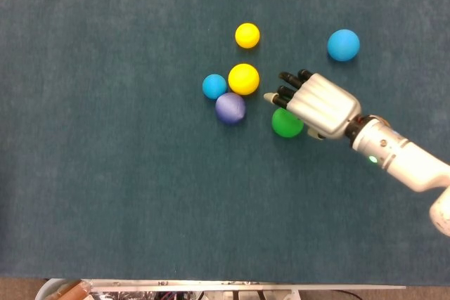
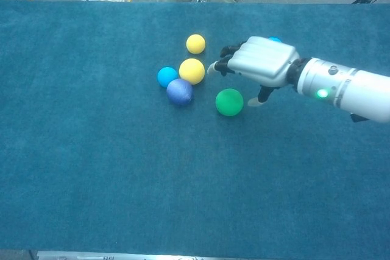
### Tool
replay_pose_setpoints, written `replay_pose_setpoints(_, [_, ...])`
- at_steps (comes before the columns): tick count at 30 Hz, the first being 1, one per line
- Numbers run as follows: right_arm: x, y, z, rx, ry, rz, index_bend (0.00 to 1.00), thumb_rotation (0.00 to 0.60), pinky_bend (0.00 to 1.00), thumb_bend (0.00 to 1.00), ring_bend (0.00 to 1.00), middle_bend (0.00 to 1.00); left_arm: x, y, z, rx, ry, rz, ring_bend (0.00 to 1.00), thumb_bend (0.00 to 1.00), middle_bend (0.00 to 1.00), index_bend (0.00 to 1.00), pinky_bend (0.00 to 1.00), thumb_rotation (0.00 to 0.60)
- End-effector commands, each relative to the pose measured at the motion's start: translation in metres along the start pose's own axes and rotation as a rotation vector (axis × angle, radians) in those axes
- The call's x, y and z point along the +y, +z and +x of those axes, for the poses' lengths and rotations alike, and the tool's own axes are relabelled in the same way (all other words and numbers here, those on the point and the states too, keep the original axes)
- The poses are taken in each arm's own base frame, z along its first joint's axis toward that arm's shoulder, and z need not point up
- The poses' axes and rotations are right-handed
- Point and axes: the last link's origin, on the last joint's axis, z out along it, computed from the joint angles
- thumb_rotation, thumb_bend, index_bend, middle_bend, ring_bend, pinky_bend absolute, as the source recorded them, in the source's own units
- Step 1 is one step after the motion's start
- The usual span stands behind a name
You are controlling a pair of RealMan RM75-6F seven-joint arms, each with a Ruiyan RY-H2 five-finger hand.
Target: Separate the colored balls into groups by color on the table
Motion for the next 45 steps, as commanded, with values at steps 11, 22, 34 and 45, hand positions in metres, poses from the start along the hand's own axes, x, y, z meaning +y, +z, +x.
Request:
replay_pose_setpoints(11, [-0.005,-0.001,-0.01,-0.056,-0.008,0.007,0.2,0.6,0.29,0.11,0.14,0.34,-0.005,-0.004,-0.001,-0.005,-0.008,0.015,0.25,0.32,0.25,0.21,0.19,0.6])
replay_pose_setpoints(22, [-0.002,-0.018,-0.017,-0.079,0.008,0.003,0.2,0.6,0.29,0.11,0.14,0.34,-0.003,-0.001,-0.003,-0.01,-0.013,0.004,0.25,0.32,0.25,0.21,0.19,0.6])
replay_pose_setpoints(34, [-0.007,-0.009,-0.036,-0.118,0.008,0.017,0.28,0.6,0.29,0.11,0.14,0.36,-0.004,-0.005,-0.002,-0.008,-0.016,0.009,0.25,0.32,0.25,0.21,0.19,0.6])
replay_pose_setpoints(45, [-0.023,-0.014,-0.037,-0.1,0.025,0.06,0.45,0.6,0.29,0.14,0.22,0.49,-0.004,-0.006,-0.002,-0.004,-0.02,0.005,0.25,0.32,0.25,0.21,0.19,0.6])
